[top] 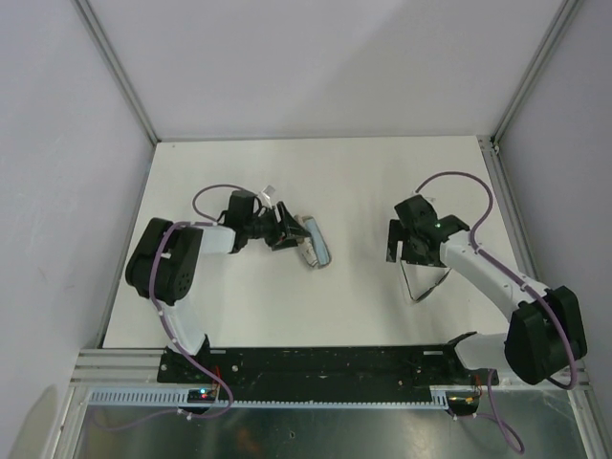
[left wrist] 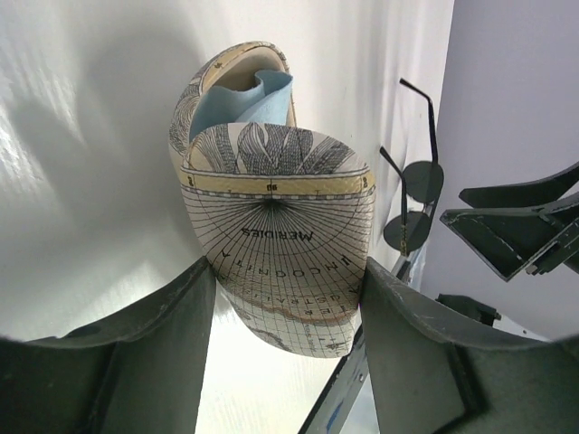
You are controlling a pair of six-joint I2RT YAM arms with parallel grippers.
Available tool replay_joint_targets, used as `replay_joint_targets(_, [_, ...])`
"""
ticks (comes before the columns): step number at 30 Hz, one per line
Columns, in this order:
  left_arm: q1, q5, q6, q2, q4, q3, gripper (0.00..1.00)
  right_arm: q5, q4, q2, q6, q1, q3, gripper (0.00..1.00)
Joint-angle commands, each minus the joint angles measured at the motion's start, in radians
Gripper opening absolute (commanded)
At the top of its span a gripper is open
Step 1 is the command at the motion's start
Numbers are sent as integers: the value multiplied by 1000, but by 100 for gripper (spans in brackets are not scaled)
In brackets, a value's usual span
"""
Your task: Organize the sunglasses
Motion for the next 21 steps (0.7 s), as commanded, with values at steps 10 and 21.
replay_joint_targets(10, [-75, -12, 126, -3, -159, -37, 52, 256, -198, 16, 253, 221, -3, 99])
replay_joint_targets(21, [-93, -16, 132, -16, -159, -34, 52, 285, -127, 131, 268, 141, -65, 99])
